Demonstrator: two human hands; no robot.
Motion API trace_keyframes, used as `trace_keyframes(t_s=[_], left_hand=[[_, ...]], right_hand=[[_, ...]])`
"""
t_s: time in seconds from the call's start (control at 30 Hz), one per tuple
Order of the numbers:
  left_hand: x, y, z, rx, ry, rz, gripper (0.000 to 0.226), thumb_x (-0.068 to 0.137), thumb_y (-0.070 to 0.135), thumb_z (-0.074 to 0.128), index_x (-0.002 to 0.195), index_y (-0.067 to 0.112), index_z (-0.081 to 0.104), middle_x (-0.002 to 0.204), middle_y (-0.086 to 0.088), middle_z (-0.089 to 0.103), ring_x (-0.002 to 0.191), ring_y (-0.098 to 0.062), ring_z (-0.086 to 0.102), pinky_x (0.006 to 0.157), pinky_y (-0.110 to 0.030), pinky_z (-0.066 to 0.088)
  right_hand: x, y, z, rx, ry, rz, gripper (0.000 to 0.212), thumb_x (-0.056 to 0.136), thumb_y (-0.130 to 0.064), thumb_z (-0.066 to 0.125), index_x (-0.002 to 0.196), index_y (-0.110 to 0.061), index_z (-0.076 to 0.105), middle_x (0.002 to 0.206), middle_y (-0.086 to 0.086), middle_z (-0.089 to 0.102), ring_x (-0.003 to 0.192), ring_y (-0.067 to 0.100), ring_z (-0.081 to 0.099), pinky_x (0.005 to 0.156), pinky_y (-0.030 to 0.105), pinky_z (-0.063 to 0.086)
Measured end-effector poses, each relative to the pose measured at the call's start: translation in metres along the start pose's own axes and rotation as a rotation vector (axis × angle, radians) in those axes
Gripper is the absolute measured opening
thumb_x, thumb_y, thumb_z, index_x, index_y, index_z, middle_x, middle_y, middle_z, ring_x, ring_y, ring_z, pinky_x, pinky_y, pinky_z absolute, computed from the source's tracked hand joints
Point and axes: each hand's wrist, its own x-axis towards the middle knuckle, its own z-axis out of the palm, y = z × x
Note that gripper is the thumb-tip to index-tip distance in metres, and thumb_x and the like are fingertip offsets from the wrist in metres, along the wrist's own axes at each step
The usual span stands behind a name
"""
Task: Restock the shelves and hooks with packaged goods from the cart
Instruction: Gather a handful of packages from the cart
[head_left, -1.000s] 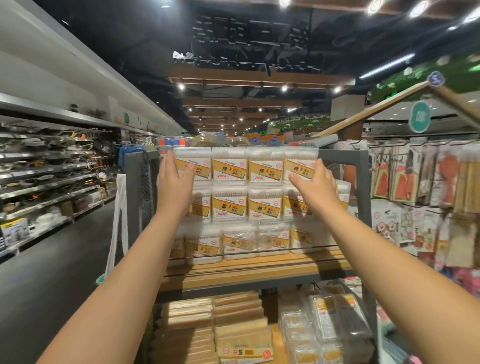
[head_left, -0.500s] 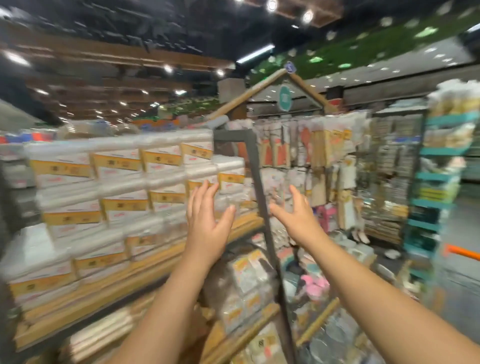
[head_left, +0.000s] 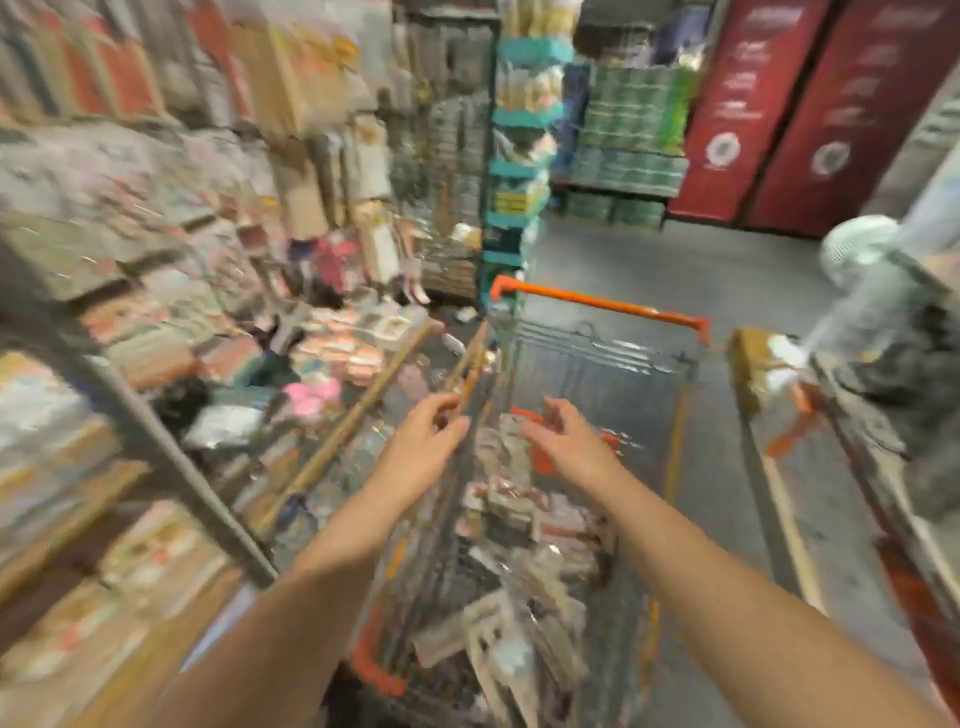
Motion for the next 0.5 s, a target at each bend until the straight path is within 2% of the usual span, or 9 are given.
trace_keyframes(t_s=[0.1,0.13,0.2,0.27,0.3,0.33,0.4,0.43,0.5], left_hand=[[-0.001,-0.024,0.073,-0.113,-0.184,-0.118,0.023,0.098,0.002,0.051,0.120,0.005,0.054,0.098,-0.002,0.057,0.076,0.012,0.057,0.074,-0.007,0.041],[-0.003,-0.039,0.094,-0.113,-0.215,-0.170,0.018,0.099,0.006,0.053,0.114,0.014,0.058,0.098,0.000,0.058,0.080,0.010,0.058,0.078,-0.008,0.042],[-0.013,-0.067,0.125,-0.120,-0.282,-0.285,0.013,0.099,0.014,0.055,0.100,0.025,0.060,0.095,0.005,0.062,0.087,0.002,0.061,0.082,-0.010,0.046],[-0.017,-0.100,0.145,-0.092,-0.341,-0.398,0.007,0.099,0.022,0.055,0.099,0.027,0.060,0.096,0.007,0.064,0.090,-0.001,0.063,0.090,-0.022,0.051],[-0.017,-0.115,0.151,-0.060,-0.345,-0.456,0.008,0.099,0.026,0.054,0.100,0.031,0.060,0.099,0.008,0.064,0.096,-0.006,0.063,0.094,-0.030,0.050],[-0.016,-0.129,0.156,-0.058,-0.331,-0.511,0.009,0.100,0.027,0.052,0.099,0.032,0.059,0.101,0.009,0.064,0.100,-0.011,0.062,0.095,-0.034,0.048],[-0.009,-0.158,0.163,-0.063,-0.294,-0.625,0.012,0.100,0.026,0.049,0.105,0.028,0.060,0.104,0.005,0.065,0.098,-0.014,0.061,0.088,-0.035,0.047],[-0.004,-0.172,0.169,-0.060,-0.288,-0.669,0.018,0.100,0.026,0.049,0.114,0.023,0.059,0.108,0.002,0.065,0.096,-0.013,0.061,0.082,-0.033,0.048],[0.009,-0.200,0.178,-0.067,-0.310,-0.740,0.029,0.100,0.028,0.049,0.127,0.017,0.055,0.115,-0.002,0.063,0.093,-0.012,0.061,0.073,-0.028,0.045]], right_hand=[[-0.002,0.074,-0.028,-0.053,-0.037,0.164,0.042,0.093,-0.026,0.065,0.129,-0.008,0.052,0.109,0.001,0.056,0.094,0.014,0.055,0.081,0.027,0.043],[-0.004,0.099,-0.033,-0.064,-0.050,0.227,0.037,0.094,-0.025,0.064,0.125,-0.007,0.055,0.105,0.000,0.057,0.088,0.010,0.056,0.074,0.023,0.042],[-0.012,0.142,-0.036,-0.084,-0.099,0.349,0.016,0.095,-0.022,0.061,0.102,-0.007,0.064,0.086,-0.008,0.063,0.078,0.004,0.058,0.067,0.021,0.039],[-0.014,0.176,-0.031,-0.112,-0.168,0.437,0.022,0.097,-0.021,0.058,0.087,-0.004,0.065,0.075,-0.004,0.064,0.080,0.012,0.061,0.066,0.025,0.036],[-0.013,0.186,-0.027,-0.130,-0.218,0.465,0.027,0.098,-0.024,0.056,0.092,0.000,0.065,0.085,0.007,0.066,0.086,0.022,0.062,0.068,0.028,0.036],[-0.010,0.197,-0.021,-0.131,-0.267,0.482,0.029,0.098,-0.026,0.054,0.099,0.001,0.064,0.105,0.016,0.067,0.098,0.029,0.063,0.070,0.030,0.039],[0.002,0.215,-0.010,-0.114,-0.335,0.501,0.026,0.099,-0.027,0.053,0.100,-0.004,0.064,0.133,0.022,0.056,0.112,0.034,0.060,0.081,0.035,0.046],[0.011,0.225,-0.003,-0.113,-0.351,0.515,0.023,0.098,-0.028,0.053,0.095,-0.008,0.065,0.132,0.023,0.056,0.108,0.032,0.062,0.082,0.037,0.046],[0.033,0.243,0.011,-0.094,-0.375,0.536,0.020,0.098,-0.028,0.055,0.079,-0.021,0.059,0.105,0.013,0.068,0.090,0.014,0.060,0.072,0.032,0.039]])
